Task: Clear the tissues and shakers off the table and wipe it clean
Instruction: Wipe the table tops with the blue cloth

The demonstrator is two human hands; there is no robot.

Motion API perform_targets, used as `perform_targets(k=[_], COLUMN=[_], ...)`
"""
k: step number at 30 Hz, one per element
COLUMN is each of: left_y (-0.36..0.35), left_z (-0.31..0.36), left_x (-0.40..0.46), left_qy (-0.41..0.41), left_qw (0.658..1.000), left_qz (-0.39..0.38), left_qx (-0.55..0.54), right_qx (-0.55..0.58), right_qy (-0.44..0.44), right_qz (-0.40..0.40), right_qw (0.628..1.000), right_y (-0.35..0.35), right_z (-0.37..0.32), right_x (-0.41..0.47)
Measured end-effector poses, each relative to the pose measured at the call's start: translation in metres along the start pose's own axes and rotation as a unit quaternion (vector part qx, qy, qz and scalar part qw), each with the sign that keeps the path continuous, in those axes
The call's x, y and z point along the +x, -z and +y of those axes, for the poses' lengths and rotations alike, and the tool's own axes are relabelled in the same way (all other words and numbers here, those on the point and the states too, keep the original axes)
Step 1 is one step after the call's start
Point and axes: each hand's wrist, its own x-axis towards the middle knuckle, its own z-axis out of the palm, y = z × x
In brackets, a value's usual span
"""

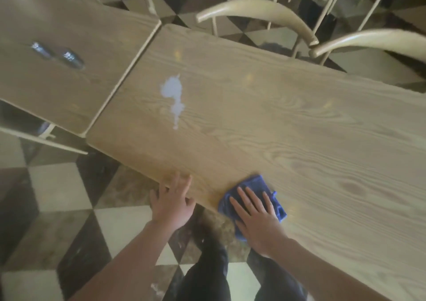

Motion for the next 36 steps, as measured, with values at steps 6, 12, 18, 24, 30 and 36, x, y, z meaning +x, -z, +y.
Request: perform_targets(k=[6,12,18,24,30,36], left_y=[0.025,0.047,0.088,0.142,0.173,0.185], left_z=[-0.084,-0.123,-0.162,-0.188,-0.204,-0.201], left_x=[0.032,0.067,0.124,0.179,0.221,0.236], left_qy=[-0.019,-0.061,-0.103,-0.084,-0.127,-0.139], left_qw=[1.000,0.997,0.991,0.992,0.989,0.987], left_qz=[0.008,0.036,0.078,0.089,0.052,-0.023], left_qx=[0.010,-0.016,-0.023,0.008,0.053,0.081], right_qx=[0.013,0.037,0.078,0.096,0.115,0.134], right_qy=[-0.029,-0.056,-0.069,-0.110,-0.187,-0.282], right_qz=[-0.011,0.015,0.058,0.087,0.092,0.113], right_qw=[0.999,0.998,0.993,0.985,0.971,0.943], right_y=[0.012,0.028,0.036,0.049,0.057,0.058], right_z=[-0.071,-0.117,-0.143,-0.175,-0.187,-0.180], right_x=[0.076,0.137,0.195,0.260,0.287,0.287])
